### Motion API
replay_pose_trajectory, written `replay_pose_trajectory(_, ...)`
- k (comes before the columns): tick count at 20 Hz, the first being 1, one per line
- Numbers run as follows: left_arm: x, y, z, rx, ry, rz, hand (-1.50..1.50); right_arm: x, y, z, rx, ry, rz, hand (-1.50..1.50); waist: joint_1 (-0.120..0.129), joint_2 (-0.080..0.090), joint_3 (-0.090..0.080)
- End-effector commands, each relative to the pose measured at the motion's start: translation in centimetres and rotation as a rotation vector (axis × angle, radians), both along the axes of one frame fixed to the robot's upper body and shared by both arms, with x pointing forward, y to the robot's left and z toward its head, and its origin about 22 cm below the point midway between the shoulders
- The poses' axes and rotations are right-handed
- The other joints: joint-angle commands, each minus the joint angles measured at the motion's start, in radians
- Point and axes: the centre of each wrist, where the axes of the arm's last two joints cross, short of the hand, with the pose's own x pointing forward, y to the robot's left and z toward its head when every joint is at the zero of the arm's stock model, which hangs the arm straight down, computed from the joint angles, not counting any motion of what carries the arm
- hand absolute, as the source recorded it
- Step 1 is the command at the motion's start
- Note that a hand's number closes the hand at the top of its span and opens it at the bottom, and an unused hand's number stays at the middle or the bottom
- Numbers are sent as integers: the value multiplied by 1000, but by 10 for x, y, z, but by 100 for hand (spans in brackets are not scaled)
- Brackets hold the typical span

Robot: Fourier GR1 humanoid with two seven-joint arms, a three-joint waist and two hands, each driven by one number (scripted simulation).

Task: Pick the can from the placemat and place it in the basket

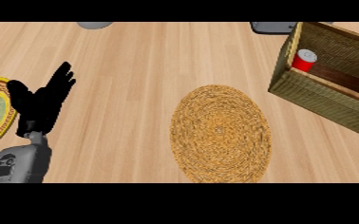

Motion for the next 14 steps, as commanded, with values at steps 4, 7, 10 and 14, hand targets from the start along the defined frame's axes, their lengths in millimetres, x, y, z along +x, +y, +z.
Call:
replay_pose_trajectory(4, 4, 7, 3, -3, -5, 3, 0, -76, -75, 15, 116, -69, -11, -150, -17, -3, 0)
replay_pose_trajectory(7, 0, 19, -1, -9, 11, 34, 0, -113, -94, 7, 139, -36, 31, -150, -22, -4, 0)
replay_pose_trajectory(10, -3, 16, 5, 5, 19, 33, 0, -145, -121, 6, 101, 48, 91, -150, -22, -6, 1)
replay_pose_trajectory(14, -10, -4, 1, -8, 5, 18, 0, -196, -142, -3, 106, 64, 129, -150, -19, -6, 1)
